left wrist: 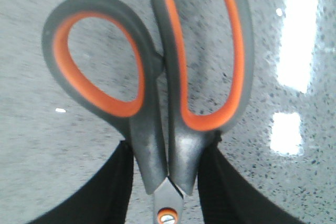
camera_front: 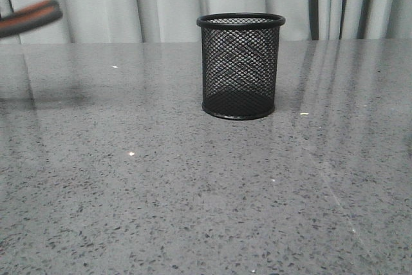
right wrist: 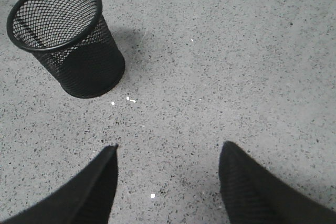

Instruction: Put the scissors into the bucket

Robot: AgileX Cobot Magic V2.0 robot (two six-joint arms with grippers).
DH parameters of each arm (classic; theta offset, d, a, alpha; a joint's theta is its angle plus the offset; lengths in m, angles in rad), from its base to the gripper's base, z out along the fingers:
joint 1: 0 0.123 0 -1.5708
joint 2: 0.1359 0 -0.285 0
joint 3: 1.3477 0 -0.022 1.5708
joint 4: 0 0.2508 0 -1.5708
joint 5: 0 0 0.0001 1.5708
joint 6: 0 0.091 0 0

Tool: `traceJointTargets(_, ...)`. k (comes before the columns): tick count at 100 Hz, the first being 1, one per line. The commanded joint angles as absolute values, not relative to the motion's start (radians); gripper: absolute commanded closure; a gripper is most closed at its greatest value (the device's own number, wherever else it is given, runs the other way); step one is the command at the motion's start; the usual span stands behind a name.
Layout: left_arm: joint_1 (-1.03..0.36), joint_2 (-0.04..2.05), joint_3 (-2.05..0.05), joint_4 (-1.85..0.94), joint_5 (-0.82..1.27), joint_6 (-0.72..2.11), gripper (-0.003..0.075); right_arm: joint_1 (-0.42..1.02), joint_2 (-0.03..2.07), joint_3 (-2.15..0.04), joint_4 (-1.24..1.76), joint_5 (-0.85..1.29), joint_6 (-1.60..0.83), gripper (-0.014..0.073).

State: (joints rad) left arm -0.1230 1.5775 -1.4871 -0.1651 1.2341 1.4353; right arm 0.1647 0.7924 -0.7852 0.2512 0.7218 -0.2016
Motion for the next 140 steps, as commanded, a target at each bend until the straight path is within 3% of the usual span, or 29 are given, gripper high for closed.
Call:
traceJointTargets(1, -0.129, 1.509, -1.550, -0.225, 1.276, 1.425, 0.0596, 0.166, 0.791, -0.822, 0.262, 0.647, -0.216, 0.0209)
traceJointTargets(41, -0.195, 1.400, -1.673, -0.277, 1.276, 1.425, 0.0596, 0.166, 0.791, -0.838, 0.509, 0.590, -0.333, 0.0209)
traceJointTargets(77, -0.427, 1.387, -1.748, -0.277, 1.247, 1.342, 0.0596, 0.166, 0.791, -0.891, 0.979, 0.602, -0.598, 0.0209)
traceJointTargets(107, -0.632, 1.391, -1.763, -0.275, 1.118, 1.292, 0.0596, 0.166, 0.791, -0.891, 1.178, 0.645, -0.683, 0.0209)
traceJointTargets(140, -0.767, 1.396, -1.765, -0.248, 1.054, 1.263, 0.0596, 0.166, 0.791, -0.891, 1.293, 0.686, -0.710, 0.0209)
